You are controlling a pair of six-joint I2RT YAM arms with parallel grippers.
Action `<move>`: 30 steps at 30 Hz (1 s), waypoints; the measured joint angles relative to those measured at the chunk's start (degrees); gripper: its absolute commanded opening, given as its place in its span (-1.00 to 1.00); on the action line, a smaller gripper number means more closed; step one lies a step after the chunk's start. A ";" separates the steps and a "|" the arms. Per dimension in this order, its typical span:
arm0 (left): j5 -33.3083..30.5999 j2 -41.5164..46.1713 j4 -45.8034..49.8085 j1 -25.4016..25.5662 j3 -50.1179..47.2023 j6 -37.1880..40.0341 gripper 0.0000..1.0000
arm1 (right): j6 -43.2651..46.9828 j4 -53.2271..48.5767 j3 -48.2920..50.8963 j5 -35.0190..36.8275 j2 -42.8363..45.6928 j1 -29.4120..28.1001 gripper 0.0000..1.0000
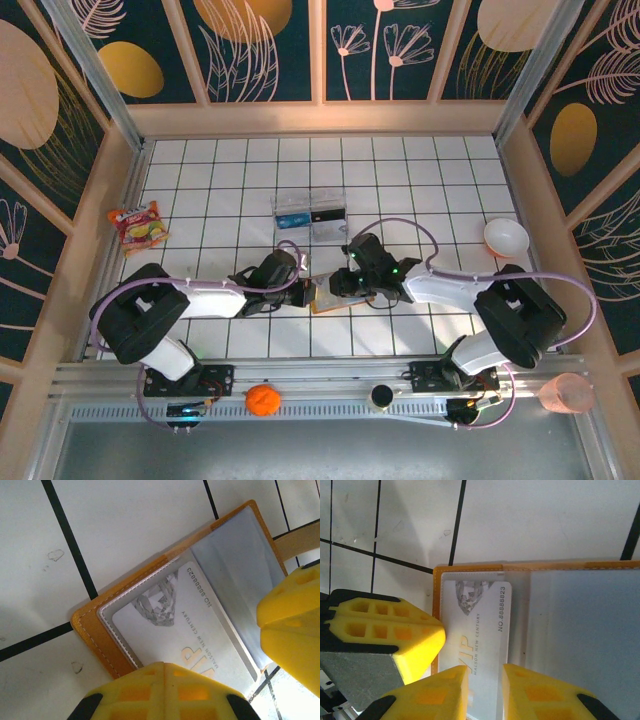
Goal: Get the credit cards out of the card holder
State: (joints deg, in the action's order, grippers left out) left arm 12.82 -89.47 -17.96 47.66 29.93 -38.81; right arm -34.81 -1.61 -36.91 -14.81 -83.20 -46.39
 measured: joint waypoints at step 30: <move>-1.49 -0.33 0.37 0.04 0.46 0.70 -1.00 | -0.28 3.56 0.07 -1.53 -3.87 -0.85 -0.53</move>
State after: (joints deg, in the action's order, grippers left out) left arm 11.33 -89.80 -17.58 47.70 30.39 -38.11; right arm -35.09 1.96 -36.84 -16.34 -87.07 -47.24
